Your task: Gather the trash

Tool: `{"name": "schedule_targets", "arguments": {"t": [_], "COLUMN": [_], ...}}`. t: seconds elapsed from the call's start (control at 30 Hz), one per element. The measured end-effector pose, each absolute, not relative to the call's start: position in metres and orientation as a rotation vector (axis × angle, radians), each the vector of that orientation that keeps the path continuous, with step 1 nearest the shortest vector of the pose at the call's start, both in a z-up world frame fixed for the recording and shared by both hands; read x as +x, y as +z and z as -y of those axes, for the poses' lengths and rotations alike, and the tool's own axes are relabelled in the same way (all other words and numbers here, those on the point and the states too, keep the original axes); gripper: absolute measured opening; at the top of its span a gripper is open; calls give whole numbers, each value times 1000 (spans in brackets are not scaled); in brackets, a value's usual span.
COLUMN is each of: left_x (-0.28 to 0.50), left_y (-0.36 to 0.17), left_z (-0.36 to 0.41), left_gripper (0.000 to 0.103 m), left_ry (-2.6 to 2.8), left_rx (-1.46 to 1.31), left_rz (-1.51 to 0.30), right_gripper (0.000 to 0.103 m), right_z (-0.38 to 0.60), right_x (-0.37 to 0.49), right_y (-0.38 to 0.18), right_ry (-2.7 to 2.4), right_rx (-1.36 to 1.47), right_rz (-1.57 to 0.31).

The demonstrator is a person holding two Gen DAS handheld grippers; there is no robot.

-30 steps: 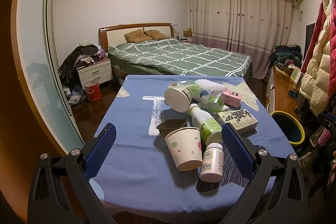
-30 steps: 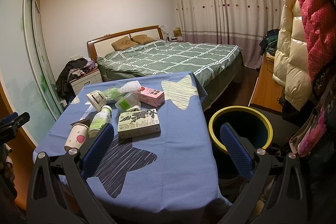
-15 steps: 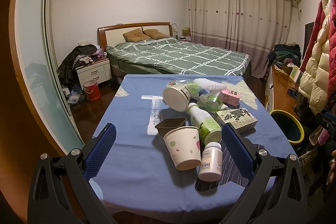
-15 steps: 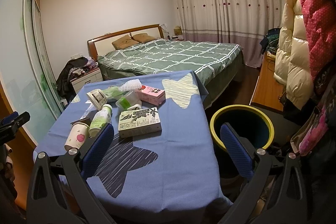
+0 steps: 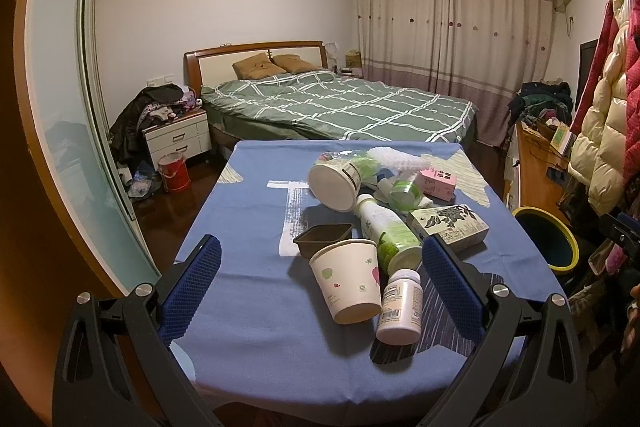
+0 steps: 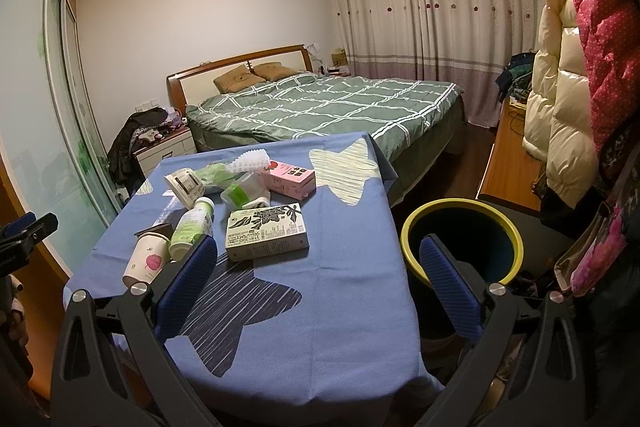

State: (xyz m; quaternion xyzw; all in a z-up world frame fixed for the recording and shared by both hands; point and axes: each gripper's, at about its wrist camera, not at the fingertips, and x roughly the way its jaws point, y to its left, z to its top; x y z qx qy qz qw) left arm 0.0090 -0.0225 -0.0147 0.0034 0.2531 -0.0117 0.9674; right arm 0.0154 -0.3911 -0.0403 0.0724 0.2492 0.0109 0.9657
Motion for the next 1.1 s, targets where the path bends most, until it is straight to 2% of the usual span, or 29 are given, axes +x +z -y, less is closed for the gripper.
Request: {"name": "schedule_targets", "arguments": {"t": [0.67, 0.9, 1.1], "left_x": [16, 56, 111], "left_y": [-22, -20, -27], "left_z": [23, 11, -5], "left_gripper": [99, 99, 99], "left_ry": [-28, -33, -11], "left_rx": [12, 21, 16], "left_rz": [-532, -521, -513], "right_gripper": [97, 97, 97], "right_z": [389, 381, 374], "right_x": [23, 47, 99], "right_y": [-48, -48, -46], "right_ry": [23, 32, 80], "right_rx": [146, 119, 104], "right_rz": [-521, -520, -538]}}
